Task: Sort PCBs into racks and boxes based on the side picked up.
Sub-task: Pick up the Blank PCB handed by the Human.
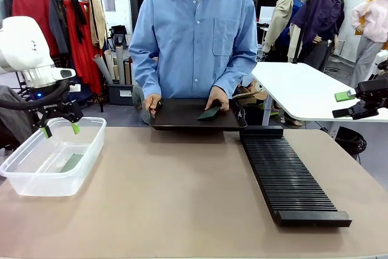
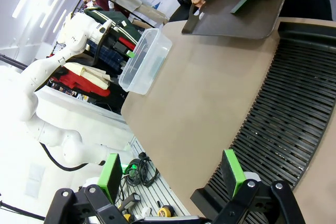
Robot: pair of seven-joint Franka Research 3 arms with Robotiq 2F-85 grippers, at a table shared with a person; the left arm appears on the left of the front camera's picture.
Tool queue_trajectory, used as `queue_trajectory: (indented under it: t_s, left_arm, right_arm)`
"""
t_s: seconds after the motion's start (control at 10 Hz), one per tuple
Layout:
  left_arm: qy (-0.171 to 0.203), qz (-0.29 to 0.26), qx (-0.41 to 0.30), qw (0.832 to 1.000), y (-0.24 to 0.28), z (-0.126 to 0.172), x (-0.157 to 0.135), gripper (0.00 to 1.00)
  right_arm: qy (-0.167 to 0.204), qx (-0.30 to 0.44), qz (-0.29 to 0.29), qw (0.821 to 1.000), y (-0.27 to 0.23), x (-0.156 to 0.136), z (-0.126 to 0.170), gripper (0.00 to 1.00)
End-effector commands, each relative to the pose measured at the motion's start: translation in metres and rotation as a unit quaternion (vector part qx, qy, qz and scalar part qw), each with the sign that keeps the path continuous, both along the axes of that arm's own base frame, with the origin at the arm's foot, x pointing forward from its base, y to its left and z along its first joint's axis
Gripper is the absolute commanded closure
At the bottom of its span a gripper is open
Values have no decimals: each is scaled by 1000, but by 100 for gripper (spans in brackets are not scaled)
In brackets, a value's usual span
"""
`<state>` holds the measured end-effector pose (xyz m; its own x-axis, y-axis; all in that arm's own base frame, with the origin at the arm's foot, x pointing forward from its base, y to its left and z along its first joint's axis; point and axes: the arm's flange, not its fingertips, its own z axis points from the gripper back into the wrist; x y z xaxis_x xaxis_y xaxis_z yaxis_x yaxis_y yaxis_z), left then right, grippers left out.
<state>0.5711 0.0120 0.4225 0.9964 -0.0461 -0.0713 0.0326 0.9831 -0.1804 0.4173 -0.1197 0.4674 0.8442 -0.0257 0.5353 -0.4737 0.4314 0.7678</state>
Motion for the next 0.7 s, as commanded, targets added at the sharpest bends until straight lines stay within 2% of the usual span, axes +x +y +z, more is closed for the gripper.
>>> queue_trajectory:
  t_s: [0.0, 0.4, 0.5, 0.6]
  left_arm:
    - [-6, -5, -5, 1000, 2, 1, 1, 0]
    - [0, 0, 0, 1000, 0, 0, 0, 0]
    - [-3, -3, -53, 999, 9, 2, 3, 0]
    - [-28, -8, -110, 994, 16, 12, 1, 0]
  right_arm:
    - [2, 2, -1, 1000, 1, 0, 2, 0]
    - [2, 2, -1, 1000, 1, 0, 2, 0]
    - [2, 2, -1, 1000, 1, 0, 2, 0]
    - [2, 2, -1, 1000, 1, 0, 2, 0]
